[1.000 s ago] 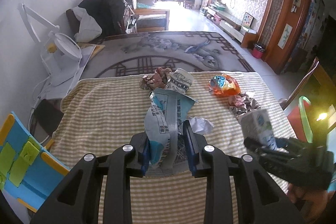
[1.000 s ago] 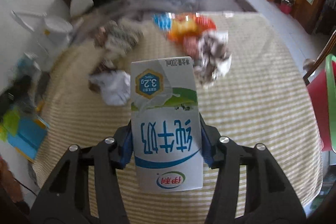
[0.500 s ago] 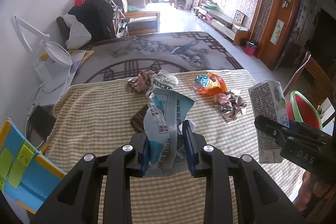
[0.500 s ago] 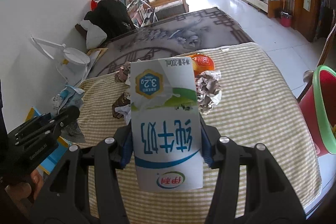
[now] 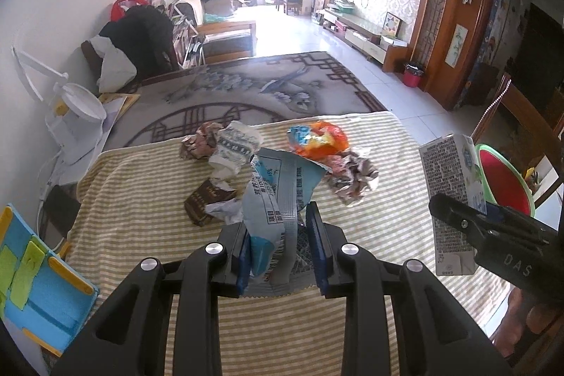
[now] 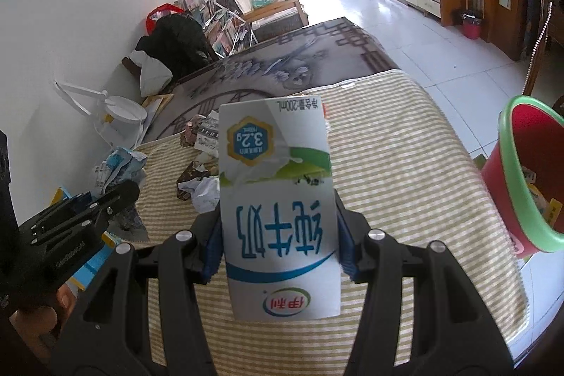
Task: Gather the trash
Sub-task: 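Carry the wrapper and milk carton over the red bucket with both tools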
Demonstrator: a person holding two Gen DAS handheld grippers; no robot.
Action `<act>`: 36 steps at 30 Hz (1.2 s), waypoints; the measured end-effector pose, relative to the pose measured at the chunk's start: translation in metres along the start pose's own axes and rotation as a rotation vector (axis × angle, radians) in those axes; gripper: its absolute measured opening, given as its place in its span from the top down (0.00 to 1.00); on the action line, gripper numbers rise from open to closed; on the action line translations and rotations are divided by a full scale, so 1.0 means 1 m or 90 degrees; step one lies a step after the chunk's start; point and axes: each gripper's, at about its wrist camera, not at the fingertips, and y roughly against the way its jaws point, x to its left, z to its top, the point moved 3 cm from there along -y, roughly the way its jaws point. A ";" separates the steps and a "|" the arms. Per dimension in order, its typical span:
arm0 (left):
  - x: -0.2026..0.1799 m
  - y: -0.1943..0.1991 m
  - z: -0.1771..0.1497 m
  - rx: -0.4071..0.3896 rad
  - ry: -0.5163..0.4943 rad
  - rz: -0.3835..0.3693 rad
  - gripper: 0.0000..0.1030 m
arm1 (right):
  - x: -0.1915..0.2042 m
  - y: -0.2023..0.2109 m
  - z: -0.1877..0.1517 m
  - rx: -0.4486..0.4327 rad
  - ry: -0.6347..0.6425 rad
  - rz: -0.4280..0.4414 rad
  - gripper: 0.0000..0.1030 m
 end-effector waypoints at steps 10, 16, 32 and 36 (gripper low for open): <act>-0.089 0.000 0.007 0.000 -0.017 -0.009 0.75 | -0.073 0.034 0.015 -0.006 -0.006 0.007 0.50; -0.134 -0.002 0.007 -0.002 -0.025 -0.008 0.75 | -0.117 0.053 0.023 -0.024 -0.015 0.010 0.50; -0.205 -0.003 0.011 0.007 -0.050 -0.002 0.75 | -0.183 0.073 0.027 -0.030 -0.047 0.018 0.50; -0.220 -0.004 0.012 0.007 -0.061 -0.006 0.75 | -0.194 0.079 0.027 -0.037 -0.057 0.014 0.50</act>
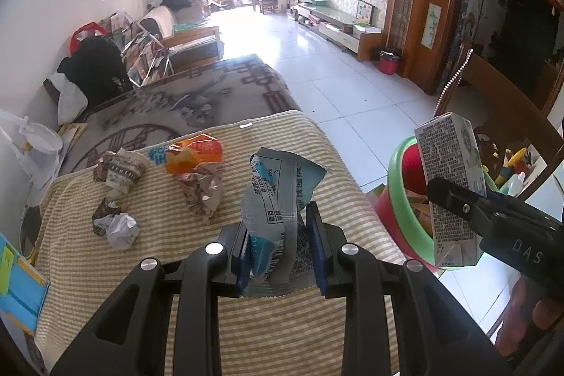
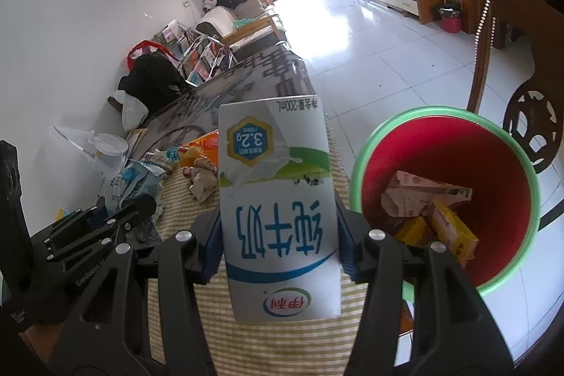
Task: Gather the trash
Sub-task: 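Carry the wrapper and milk carton over the red bucket with both tools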
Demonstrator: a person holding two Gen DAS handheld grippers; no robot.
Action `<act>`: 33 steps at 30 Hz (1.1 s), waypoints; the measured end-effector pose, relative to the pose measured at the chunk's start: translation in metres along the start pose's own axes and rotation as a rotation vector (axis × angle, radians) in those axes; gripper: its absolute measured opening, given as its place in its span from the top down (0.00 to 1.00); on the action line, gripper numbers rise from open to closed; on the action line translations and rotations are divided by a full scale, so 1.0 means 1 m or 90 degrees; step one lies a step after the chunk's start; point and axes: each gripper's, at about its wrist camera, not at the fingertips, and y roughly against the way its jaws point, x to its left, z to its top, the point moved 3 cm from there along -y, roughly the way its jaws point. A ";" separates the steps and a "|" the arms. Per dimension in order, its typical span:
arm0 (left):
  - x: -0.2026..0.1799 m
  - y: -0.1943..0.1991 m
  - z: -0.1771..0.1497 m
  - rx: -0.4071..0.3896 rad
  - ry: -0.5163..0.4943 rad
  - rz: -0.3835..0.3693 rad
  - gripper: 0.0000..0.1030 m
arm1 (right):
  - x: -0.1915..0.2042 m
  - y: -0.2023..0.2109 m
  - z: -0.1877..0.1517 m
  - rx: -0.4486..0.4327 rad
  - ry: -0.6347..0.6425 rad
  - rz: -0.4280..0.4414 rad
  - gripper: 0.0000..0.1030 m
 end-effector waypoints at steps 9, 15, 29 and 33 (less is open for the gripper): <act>-0.028 -0.006 0.007 0.006 -0.025 -0.011 0.75 | -0.032 0.008 0.003 -0.007 -0.031 -0.014 0.50; -0.048 -0.013 0.011 0.015 -0.043 -0.023 0.75 | -0.053 0.009 0.004 -0.004 -0.052 -0.027 0.50; -0.087 -0.026 0.023 0.020 -0.078 -0.069 0.75 | -0.113 0.018 0.013 -0.020 -0.115 -0.083 0.50; -0.096 -0.031 0.027 0.022 -0.087 -0.085 0.75 | -0.134 0.021 0.016 -0.037 -0.160 -0.105 0.31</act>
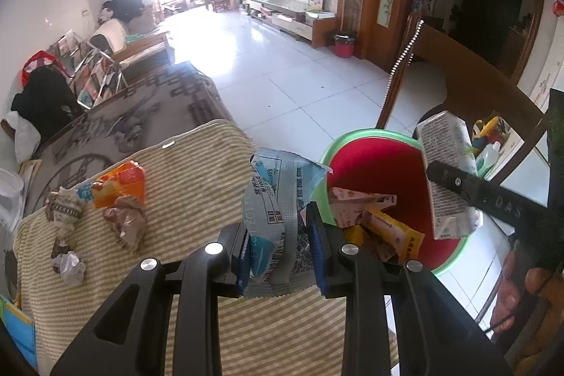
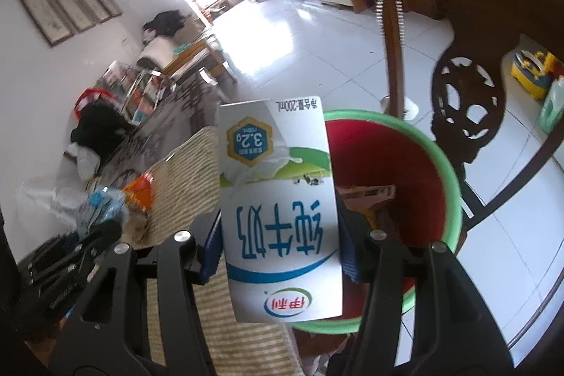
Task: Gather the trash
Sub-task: 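Carry the wrapper and milk carton over the red bucket with both tools, then open the left tool to drop the wrapper while the right drops the carton, then move both open tools back over the table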
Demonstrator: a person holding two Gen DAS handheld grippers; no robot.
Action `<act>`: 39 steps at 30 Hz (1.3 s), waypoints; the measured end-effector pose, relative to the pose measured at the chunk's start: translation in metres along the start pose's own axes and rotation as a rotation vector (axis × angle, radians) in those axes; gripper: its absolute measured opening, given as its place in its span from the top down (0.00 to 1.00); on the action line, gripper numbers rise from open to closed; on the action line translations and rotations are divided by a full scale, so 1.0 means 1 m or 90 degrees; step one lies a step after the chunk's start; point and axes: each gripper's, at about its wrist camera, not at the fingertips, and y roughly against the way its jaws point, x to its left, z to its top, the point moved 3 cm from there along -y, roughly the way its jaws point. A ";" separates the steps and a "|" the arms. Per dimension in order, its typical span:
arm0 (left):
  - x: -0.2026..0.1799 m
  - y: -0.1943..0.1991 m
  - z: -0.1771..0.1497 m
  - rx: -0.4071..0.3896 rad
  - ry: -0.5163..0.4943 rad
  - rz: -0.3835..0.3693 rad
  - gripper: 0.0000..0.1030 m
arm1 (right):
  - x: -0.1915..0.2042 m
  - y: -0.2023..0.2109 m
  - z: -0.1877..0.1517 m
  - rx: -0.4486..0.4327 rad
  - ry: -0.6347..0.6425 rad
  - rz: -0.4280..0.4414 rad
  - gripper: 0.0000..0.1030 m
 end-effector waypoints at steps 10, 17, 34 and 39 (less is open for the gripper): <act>-0.042 -0.033 0.013 0.029 -0.049 -0.114 0.74 | -0.038 0.018 0.003 -0.032 -0.058 -0.038 0.26; -0.080 -0.052 0.036 0.018 -0.100 -0.158 0.70 | -0.055 0.038 -0.004 -0.045 -0.073 -0.084 0.26; 0.020 -0.014 0.002 -0.011 -0.008 -0.080 0.24 | 0.029 0.009 -0.017 -0.018 0.011 -0.036 0.26; 0.114 -0.015 -0.035 0.023 0.101 -0.010 0.24 | 0.092 -0.019 -0.035 0.022 0.061 -0.001 0.24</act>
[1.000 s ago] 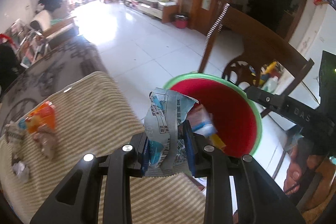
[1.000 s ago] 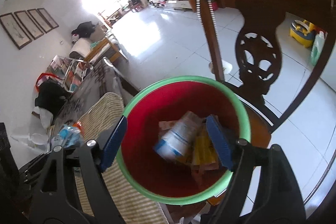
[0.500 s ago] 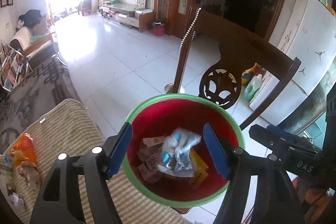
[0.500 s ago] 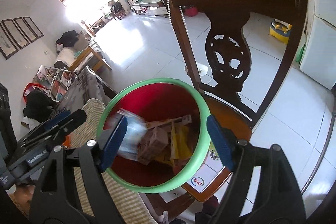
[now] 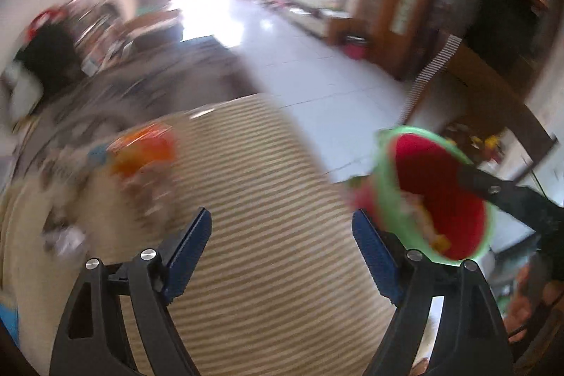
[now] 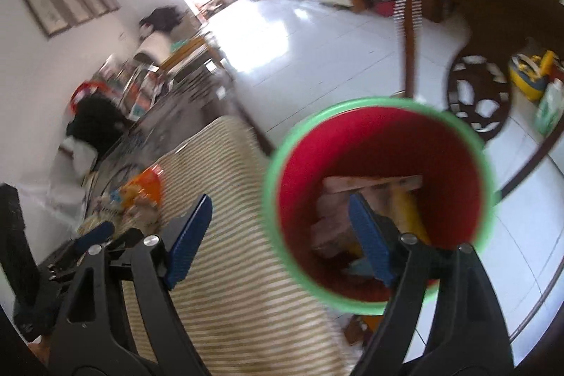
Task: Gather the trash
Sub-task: 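Move both open tools back over the table, then grasp the grey crumpled bag with the right tool while the left grasps the brown Baisha pack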
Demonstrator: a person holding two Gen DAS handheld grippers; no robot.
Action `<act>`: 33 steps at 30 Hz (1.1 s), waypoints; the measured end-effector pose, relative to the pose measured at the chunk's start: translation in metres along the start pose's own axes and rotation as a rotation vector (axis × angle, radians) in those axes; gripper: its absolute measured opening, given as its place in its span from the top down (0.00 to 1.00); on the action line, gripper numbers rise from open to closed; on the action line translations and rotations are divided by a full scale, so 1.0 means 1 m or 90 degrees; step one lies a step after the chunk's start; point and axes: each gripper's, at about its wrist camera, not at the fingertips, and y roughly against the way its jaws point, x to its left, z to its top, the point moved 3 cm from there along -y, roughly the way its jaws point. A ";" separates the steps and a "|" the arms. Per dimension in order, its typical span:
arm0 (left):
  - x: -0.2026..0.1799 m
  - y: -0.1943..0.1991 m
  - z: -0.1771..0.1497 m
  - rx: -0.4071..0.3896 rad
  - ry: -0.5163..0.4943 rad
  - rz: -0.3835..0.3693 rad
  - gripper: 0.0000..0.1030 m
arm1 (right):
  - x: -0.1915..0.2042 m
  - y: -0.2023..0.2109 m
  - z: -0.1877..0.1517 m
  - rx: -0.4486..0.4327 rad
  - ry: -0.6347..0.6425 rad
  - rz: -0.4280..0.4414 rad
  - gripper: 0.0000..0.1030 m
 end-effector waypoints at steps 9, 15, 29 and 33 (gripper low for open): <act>0.187 0.004 -0.039 0.035 0.172 0.140 0.24 | 0.116 -0.045 -0.036 0.079 0.091 0.048 0.24; 0.295 0.021 -0.048 0.028 0.208 0.220 0.24 | 0.206 -0.089 -0.065 0.151 0.160 0.113 0.24; 0.400 0.059 -0.018 -0.029 0.121 0.264 0.24 | 0.360 -0.229 -0.149 0.344 0.293 0.125 0.30; 0.378 0.032 -0.020 -0.010 0.084 0.222 0.24 | 0.357 -0.214 -0.146 0.309 0.285 0.148 0.55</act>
